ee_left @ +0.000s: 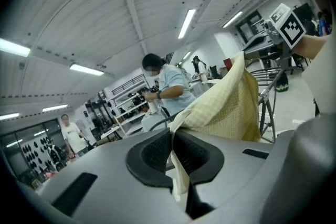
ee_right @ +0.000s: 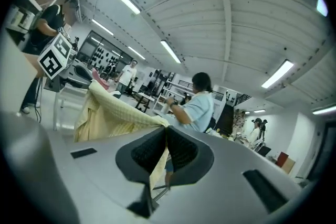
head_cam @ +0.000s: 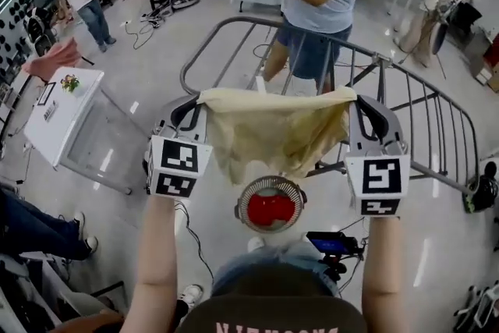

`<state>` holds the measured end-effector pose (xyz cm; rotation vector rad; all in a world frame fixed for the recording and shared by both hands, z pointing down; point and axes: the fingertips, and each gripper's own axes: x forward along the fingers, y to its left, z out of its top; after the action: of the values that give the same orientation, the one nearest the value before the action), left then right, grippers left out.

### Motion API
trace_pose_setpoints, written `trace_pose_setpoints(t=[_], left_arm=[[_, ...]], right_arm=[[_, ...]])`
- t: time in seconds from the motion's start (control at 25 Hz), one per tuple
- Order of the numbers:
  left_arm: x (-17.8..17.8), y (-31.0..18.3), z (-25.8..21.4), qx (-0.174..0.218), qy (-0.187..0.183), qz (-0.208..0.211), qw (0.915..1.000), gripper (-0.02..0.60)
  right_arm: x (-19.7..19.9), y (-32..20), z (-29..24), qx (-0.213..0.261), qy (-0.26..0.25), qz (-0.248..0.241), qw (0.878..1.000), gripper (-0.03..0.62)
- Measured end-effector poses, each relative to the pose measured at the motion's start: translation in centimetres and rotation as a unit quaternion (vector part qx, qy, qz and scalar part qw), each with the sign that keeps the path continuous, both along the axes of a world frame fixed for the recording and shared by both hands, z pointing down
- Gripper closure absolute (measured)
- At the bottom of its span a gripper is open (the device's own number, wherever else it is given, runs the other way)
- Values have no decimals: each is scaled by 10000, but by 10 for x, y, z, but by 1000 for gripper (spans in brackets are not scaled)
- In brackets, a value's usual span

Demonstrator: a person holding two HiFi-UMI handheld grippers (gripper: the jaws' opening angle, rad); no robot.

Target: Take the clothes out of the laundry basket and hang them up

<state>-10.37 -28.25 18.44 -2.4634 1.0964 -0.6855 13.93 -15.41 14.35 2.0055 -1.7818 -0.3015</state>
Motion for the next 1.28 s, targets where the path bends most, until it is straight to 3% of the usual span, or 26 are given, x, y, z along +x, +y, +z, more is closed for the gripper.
trace_pose_setpoints(t=[0.44, 0.68, 0.92, 1.28], left_arm=[[21, -31, -52, 822, -39, 125, 9965, 569], [33, -45, -71, 1076, 26, 111, 9941, 569], [50, -69, -95, 1436, -148, 22, 9895, 569], [82, -101, -128, 2035, -254, -196, 9785, 569]], right_arm=[[5, 2, -41, 368, 652, 543, 9957, 580], [13, -6, -62, 516, 987, 583, 9921, 580], [35, -36, -82, 551, 1420, 522, 9869, 580], [71, -76, -100, 758, 1968, 415, 9766, 580]])
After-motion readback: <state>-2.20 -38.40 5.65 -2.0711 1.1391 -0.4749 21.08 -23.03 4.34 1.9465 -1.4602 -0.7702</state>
